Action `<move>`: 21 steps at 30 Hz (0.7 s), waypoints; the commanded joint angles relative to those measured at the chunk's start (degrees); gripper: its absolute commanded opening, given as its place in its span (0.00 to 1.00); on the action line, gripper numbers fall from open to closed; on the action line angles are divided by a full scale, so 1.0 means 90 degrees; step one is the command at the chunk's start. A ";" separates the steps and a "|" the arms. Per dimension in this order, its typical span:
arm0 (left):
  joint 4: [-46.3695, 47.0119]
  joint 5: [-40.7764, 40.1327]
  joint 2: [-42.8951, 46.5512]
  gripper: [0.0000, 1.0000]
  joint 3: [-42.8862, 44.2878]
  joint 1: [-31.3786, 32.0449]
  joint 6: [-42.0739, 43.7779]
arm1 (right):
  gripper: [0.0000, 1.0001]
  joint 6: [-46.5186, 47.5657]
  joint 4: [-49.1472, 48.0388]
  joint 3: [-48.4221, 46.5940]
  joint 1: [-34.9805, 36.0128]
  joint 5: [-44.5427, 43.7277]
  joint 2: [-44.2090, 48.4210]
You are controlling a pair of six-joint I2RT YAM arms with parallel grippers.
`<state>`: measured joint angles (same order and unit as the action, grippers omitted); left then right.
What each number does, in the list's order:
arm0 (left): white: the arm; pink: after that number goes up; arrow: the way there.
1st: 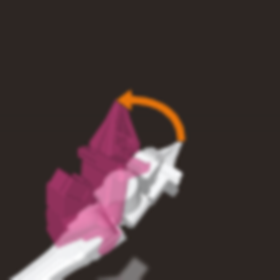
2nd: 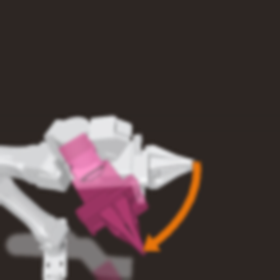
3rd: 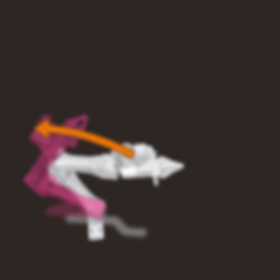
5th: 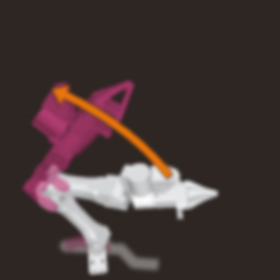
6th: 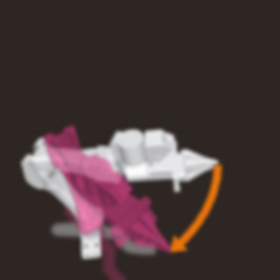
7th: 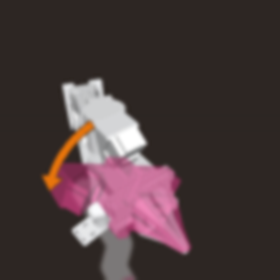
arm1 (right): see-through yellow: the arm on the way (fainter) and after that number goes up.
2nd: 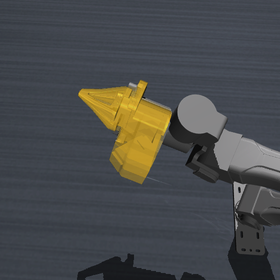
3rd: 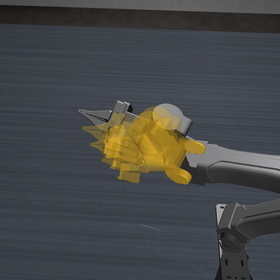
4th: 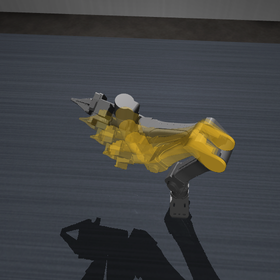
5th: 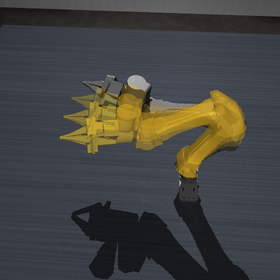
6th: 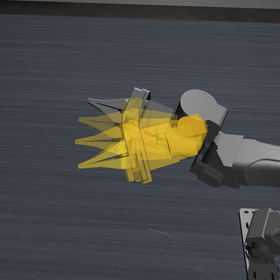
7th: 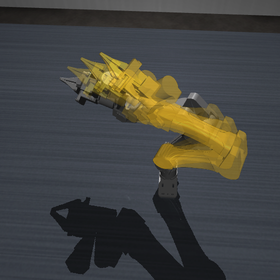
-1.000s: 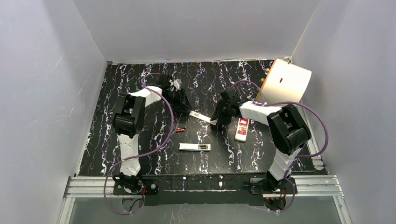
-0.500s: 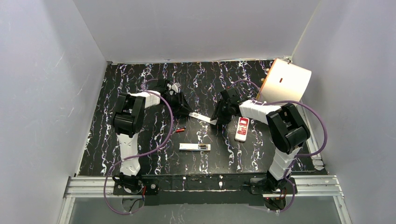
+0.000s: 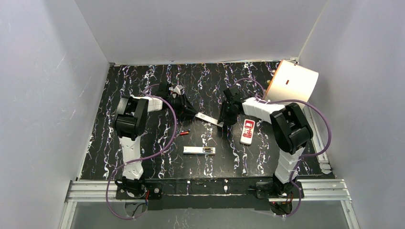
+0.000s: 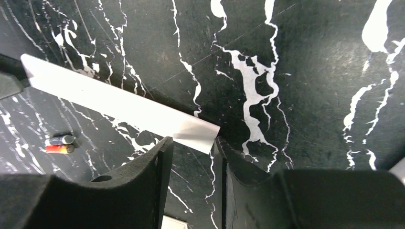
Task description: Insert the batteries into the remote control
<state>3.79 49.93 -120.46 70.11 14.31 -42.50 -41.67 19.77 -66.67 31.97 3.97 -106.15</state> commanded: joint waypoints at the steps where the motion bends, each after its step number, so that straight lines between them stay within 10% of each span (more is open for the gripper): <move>1: -0.0017 0.1117 0.0390 0.23 0.0016 0.0286 -0.0208 | 0.44 0.0450 0.0653 -0.0332 0.0262 -0.0414 -0.0583; 21: -0.0190 0.1088 0.0475 0.13 0.0258 0.0390 -0.0772 | 0.43 0.1155 0.1105 -0.0623 0.0423 -0.1079 -0.0916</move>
<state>4.23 53.74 -120.14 70.78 14.74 -47.59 -32.58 28.88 -73.52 35.00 -3.75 -109.51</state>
